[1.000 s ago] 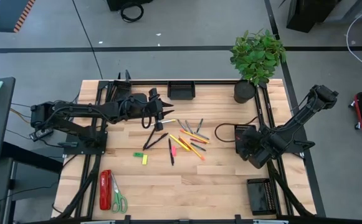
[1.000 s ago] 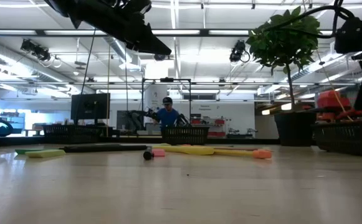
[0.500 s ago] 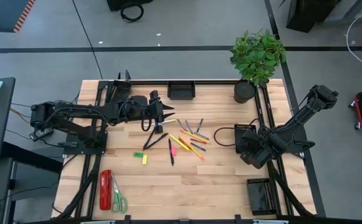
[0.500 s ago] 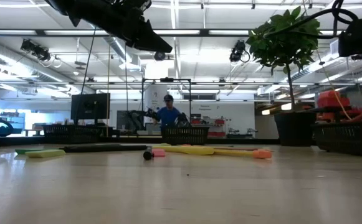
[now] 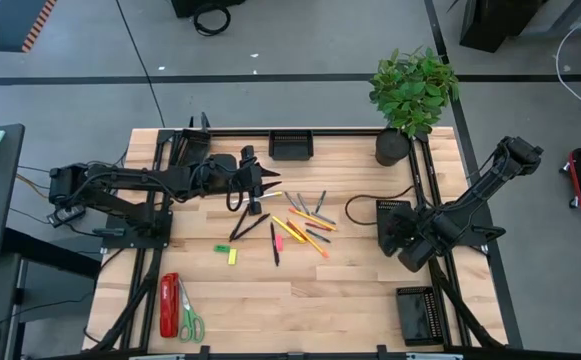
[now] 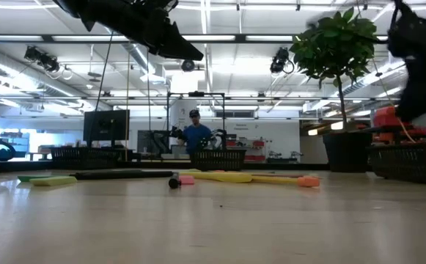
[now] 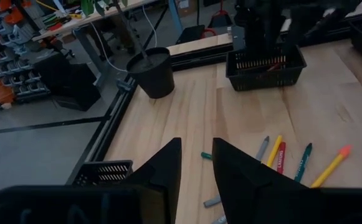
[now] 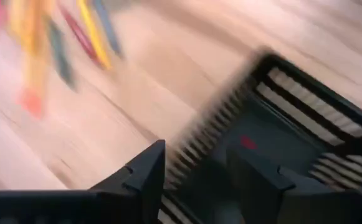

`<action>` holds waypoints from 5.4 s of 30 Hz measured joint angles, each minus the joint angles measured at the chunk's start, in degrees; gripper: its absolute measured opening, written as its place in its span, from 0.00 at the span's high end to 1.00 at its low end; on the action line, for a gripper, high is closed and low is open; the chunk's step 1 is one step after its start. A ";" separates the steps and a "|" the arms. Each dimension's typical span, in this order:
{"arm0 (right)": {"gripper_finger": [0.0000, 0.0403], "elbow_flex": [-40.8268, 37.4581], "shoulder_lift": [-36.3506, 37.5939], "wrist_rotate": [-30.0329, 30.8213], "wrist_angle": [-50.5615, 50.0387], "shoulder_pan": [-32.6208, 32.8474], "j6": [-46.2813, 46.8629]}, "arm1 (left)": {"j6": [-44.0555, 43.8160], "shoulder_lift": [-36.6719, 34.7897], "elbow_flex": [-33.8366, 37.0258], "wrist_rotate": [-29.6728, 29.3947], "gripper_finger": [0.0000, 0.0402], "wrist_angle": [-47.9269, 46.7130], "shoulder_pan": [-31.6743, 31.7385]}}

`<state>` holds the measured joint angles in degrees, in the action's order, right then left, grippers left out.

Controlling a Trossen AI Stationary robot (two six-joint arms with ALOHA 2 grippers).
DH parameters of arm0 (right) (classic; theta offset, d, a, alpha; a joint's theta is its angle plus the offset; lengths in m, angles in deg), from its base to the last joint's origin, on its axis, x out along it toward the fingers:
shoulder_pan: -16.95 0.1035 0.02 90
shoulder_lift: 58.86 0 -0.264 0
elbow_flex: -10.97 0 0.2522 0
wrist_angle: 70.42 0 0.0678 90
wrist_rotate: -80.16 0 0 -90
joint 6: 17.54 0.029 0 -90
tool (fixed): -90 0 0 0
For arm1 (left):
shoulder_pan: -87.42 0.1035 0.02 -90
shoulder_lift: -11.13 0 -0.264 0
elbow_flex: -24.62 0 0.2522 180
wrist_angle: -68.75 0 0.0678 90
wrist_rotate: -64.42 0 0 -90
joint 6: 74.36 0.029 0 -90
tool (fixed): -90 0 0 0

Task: Sort crayons/erasers/pens/pencils in bins
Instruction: Put the green crayon into the middle right black bin

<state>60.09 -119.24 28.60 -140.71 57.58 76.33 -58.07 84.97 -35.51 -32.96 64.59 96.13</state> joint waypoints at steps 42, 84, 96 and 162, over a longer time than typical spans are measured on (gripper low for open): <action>0.66 0.01 -42.40 11.62 73.56 -13.74 -50.32 | 3.89 1.18 -0.02 -0.07 0.82 4.75 -1.79; 0.91 -0.11 -38.57 21.06 72.40 -10.36 -52.10 | 3.46 5.73 0.03 1.21 0.88 15.21 -1.38; 0.91 -0.06 -17.15 17.58 21.90 -3.39 -15.30 | 5.01 5.70 0.02 1.19 0.89 9.05 0.49; 0.90 -0.16 -12.66 1.82 -9.58 15.28 18.17 | -0.68 5.70 0.04 1.18 0.93 6.32 0.83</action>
<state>59.93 -131.90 30.42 -150.29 72.85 94.51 -58.75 90.67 -35.47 -31.77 70.91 96.96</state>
